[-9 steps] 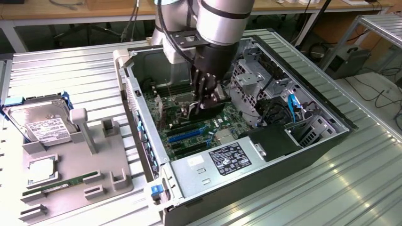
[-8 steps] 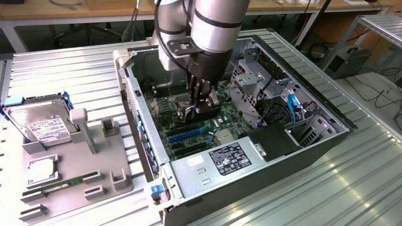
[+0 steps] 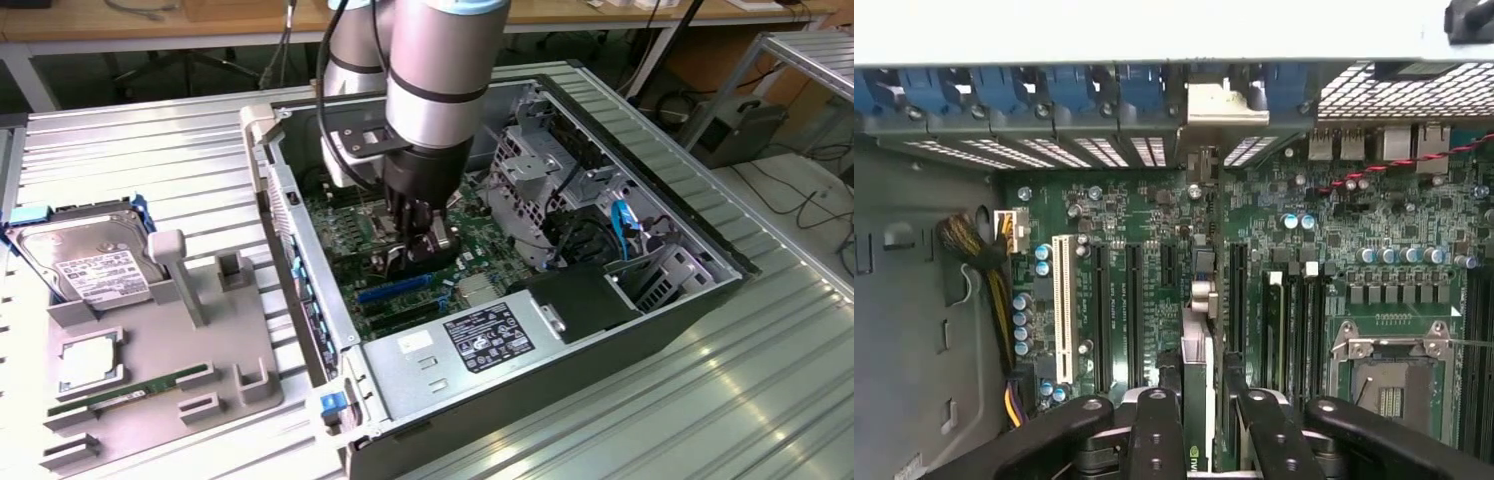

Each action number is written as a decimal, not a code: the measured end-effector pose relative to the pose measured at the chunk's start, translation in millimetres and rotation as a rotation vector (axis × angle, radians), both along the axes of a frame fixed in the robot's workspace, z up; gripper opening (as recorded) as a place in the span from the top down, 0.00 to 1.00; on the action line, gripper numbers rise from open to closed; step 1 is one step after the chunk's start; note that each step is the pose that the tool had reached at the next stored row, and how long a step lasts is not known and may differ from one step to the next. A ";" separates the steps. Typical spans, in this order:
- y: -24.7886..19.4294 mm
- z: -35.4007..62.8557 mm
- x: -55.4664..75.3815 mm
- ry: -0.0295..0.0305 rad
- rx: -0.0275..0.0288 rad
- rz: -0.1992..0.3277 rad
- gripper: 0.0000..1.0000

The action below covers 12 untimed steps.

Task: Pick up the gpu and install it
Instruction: 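Insert the gpu into the slot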

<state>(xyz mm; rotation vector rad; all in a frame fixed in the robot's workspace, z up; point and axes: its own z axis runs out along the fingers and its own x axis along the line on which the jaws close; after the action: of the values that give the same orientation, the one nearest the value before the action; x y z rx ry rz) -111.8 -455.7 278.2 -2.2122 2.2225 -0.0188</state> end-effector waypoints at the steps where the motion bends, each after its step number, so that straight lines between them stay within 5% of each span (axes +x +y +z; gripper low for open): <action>1: 0.0 -0.4 0.0 -0.0042 -0.0003 0.000 0.74; 3: 0.1 -2.6 0.1 -0.0107 -0.0014 0.000 0.74; 12: 0.3 -11.5 -2.6 -0.0109 -0.0107 0.000 0.74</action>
<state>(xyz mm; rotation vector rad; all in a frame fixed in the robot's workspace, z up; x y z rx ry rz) -114.4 -455.4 266.7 -2.2123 2.2219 -0.0427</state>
